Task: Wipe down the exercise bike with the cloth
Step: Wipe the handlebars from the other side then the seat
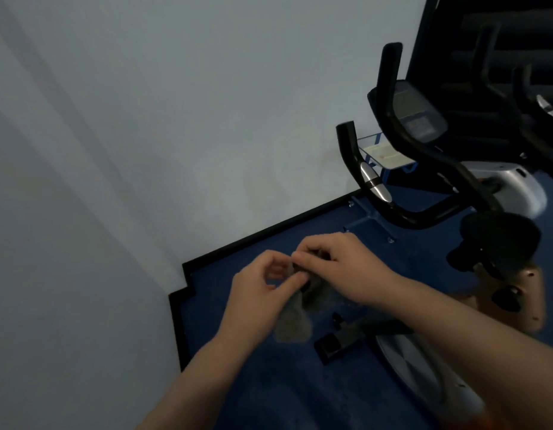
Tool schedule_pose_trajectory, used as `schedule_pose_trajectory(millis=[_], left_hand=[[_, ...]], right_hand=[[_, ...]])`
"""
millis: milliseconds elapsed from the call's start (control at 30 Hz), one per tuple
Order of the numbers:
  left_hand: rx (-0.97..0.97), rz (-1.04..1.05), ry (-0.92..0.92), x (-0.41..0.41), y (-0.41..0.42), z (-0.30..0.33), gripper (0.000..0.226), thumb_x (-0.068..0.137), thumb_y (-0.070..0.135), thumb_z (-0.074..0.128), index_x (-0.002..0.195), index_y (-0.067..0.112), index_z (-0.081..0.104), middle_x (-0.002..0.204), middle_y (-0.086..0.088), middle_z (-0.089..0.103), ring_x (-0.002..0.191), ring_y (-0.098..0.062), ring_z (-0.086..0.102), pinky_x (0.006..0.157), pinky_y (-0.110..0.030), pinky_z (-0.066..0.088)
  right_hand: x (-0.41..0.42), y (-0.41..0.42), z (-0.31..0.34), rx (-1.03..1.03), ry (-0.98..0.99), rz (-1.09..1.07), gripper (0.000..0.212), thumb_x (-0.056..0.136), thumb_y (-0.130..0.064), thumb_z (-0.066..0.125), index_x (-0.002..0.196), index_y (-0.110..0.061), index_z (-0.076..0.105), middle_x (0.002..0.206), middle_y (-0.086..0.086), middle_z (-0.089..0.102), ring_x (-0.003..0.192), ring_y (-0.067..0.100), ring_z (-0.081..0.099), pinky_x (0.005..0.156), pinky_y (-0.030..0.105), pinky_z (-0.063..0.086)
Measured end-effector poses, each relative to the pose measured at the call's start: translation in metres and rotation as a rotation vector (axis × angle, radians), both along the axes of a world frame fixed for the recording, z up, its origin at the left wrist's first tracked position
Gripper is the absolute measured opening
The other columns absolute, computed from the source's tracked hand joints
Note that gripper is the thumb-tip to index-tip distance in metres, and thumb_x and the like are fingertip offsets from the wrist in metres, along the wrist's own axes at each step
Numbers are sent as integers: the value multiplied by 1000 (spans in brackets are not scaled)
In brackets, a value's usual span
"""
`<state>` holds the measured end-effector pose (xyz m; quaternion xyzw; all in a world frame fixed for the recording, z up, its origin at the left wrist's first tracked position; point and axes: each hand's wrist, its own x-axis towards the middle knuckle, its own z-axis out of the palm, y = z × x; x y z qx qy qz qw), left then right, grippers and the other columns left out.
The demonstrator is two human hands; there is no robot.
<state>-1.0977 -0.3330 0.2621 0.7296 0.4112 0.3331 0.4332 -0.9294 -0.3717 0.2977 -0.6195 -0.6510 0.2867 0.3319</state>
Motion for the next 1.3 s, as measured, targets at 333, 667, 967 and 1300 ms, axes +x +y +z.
schedule_pose_trajectory(millis=[333, 667, 967, 1300], left_hand=[[-34, -32, 174, -40, 19, -8, 12, 87, 22, 70, 77, 27, 73, 73, 5, 72, 68, -8, 67, 65, -30, 54], [-46, 39, -32, -12, -28, 2, 19, 88, 16, 69, 92, 34, 73, 85, 18, 73, 80, -3, 70, 67, -18, 53], [101, 235, -175, -44, -20, -11, 26, 79, 43, 76, 102, 36, 66, 101, 11, 68, 94, -2, 64, 78, -14, 49], [-326, -393, 6, -26, 10, -49, 31, 90, 21, 68, 106, -4, 59, 108, -2, 69, 104, -14, 64, 96, -26, 47]], right_hand=[[23, -10, 0, -48, -285, -57, 21, 90, -50, 53, 91, -39, 71, 81, -21, 68, 80, -2, 61, 74, 33, 54], [-20, -6, -22, -385, 684, -279, 39, 94, -44, 56, 94, -9, 74, 91, 9, 75, 79, 20, 71, 63, 33, 58], [-9, 8, 3, -169, 353, 9, 16, 94, -21, 60, 95, -9, 70, 83, 7, 73, 74, 10, 67, 68, 22, 53], [30, 29, 43, -181, -14, 207, 14, 96, -25, 58, 84, -25, 65, 78, -11, 65, 72, -3, 61, 66, 13, 45]])
